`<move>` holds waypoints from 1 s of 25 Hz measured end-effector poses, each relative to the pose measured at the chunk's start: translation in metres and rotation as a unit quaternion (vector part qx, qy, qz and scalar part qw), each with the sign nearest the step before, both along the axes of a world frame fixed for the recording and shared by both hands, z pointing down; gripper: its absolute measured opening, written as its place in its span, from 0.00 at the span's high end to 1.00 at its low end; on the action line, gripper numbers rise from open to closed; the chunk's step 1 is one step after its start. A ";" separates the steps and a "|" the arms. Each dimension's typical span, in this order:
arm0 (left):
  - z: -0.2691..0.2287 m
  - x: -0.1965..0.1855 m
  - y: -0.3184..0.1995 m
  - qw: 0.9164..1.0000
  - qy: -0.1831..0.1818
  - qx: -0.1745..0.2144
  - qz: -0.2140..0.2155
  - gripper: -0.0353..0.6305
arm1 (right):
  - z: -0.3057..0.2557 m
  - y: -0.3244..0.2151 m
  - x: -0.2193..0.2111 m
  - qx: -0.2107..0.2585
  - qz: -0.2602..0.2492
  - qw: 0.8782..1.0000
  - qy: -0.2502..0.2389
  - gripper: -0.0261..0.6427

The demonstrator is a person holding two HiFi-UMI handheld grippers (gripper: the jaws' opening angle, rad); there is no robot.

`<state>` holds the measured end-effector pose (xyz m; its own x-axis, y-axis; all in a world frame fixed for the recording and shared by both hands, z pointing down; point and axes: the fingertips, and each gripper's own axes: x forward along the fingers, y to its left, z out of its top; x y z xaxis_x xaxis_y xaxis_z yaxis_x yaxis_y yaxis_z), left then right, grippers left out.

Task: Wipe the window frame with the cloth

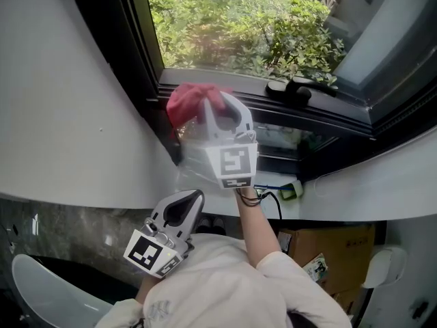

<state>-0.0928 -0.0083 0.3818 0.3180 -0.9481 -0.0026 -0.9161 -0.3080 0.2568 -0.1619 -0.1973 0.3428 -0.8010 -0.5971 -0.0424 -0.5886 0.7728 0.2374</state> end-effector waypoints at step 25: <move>0.000 0.003 -0.001 1.000 0.007 0.004 0.023 0.93 | 0.002 -0.009 0.018 0.005 0.028 1.000 0.006 0.82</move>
